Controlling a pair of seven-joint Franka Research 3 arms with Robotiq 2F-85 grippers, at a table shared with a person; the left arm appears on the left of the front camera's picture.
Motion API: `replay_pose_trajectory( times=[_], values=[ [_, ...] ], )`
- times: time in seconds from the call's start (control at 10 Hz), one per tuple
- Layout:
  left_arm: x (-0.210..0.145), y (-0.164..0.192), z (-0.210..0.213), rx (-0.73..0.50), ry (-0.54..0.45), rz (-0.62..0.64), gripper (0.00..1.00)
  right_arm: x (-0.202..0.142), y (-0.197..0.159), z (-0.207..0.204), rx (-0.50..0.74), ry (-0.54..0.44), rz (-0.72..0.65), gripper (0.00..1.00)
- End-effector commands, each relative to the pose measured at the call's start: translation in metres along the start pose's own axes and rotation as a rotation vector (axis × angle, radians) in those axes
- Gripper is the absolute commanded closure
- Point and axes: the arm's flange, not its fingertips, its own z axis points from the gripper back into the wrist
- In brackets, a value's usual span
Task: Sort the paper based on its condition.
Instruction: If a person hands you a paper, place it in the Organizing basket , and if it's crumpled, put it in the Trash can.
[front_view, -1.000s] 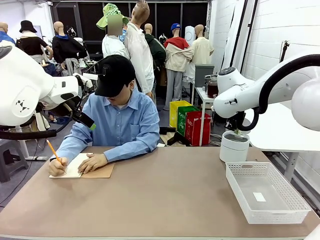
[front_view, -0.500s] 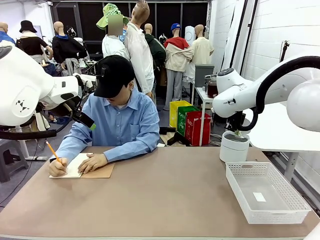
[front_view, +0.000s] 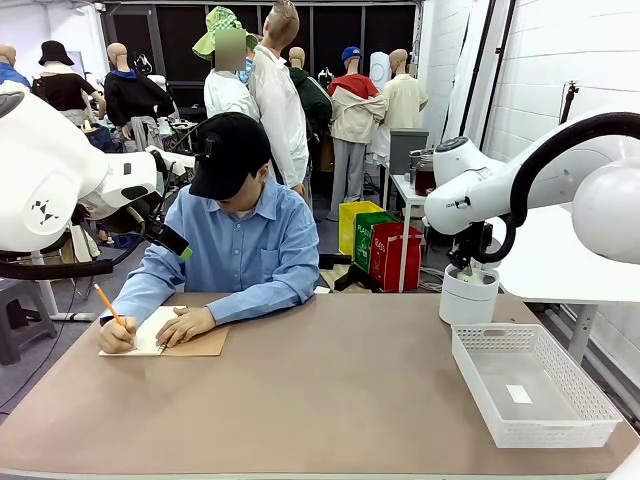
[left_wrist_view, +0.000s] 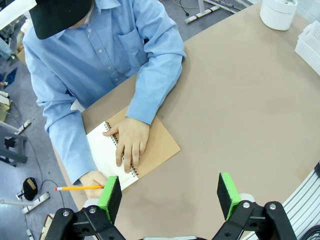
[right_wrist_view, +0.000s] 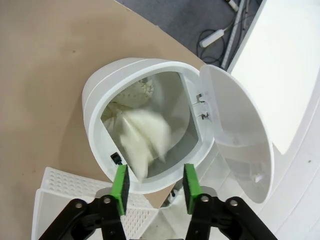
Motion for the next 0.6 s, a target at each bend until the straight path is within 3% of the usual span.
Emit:
replay_pose_trajectory(
  times=[0.0, 0.5],
  values=[
    [0.0, 0.001, 0.001, 0.0, -0.002, 0.001, 0.0, 0.003, -0.005, -0.001, 0.029, 0.001, 0.016, 0.0],
    [0.0, 0.001, 0.001, 0.0, -0.002, 0.001, 0.0, 0.001, -0.009, 0.022, 0.034, -0.016, -0.021, 0.0]
  ],
)
